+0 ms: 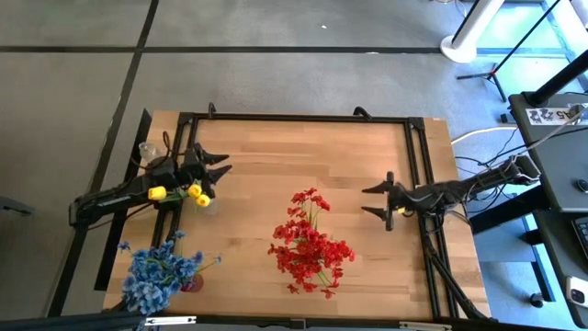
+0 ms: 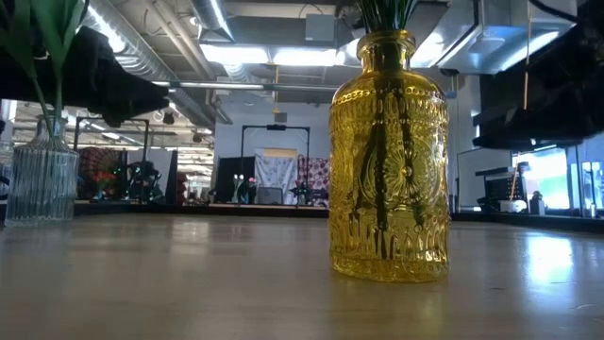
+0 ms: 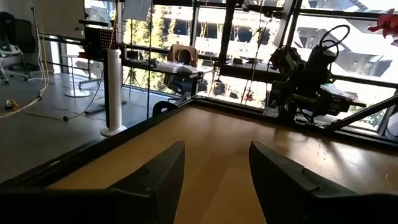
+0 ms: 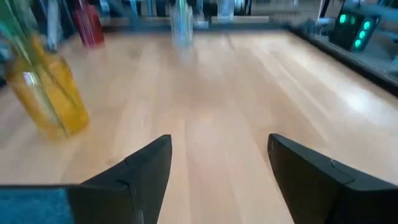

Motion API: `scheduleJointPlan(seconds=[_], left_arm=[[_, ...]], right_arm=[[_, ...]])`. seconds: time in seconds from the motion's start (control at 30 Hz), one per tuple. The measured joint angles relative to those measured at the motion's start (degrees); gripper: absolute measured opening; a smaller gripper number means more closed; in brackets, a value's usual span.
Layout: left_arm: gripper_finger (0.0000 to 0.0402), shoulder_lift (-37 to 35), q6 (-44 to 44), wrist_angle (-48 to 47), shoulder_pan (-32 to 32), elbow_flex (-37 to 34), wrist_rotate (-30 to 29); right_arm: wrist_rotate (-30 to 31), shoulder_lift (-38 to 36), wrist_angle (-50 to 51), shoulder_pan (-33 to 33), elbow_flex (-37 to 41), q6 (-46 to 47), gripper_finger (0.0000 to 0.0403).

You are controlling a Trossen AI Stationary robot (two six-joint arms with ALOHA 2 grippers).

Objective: Sort flowers into vase by color
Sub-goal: Return to Home Position

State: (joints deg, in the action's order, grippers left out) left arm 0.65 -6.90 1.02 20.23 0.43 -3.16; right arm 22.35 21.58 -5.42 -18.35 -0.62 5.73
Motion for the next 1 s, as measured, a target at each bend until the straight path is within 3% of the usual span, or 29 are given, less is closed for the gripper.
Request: scheduleJointPlan(seconds=[0.87,0.93,1.0], left_arm=[[0.0176,0.11,-0.11,-0.01,-0.01,0.0,-0.18],[0.0176,0.11,-0.11,0.0,0.0,0.0,-0.2],[0.0176,0.11,-0.11,-0.02,-0.02,0.0,-0.2]], right_arm=[[-2.83,-1.93,1.53,0.57,0.04,-0.02,0.0264],[-4.22,-1.92,1.68,2.39,0.07,-0.17,0.0264],[-9.52,-1.95,2.37,4.76,0.09,-3.08,0.0264]])
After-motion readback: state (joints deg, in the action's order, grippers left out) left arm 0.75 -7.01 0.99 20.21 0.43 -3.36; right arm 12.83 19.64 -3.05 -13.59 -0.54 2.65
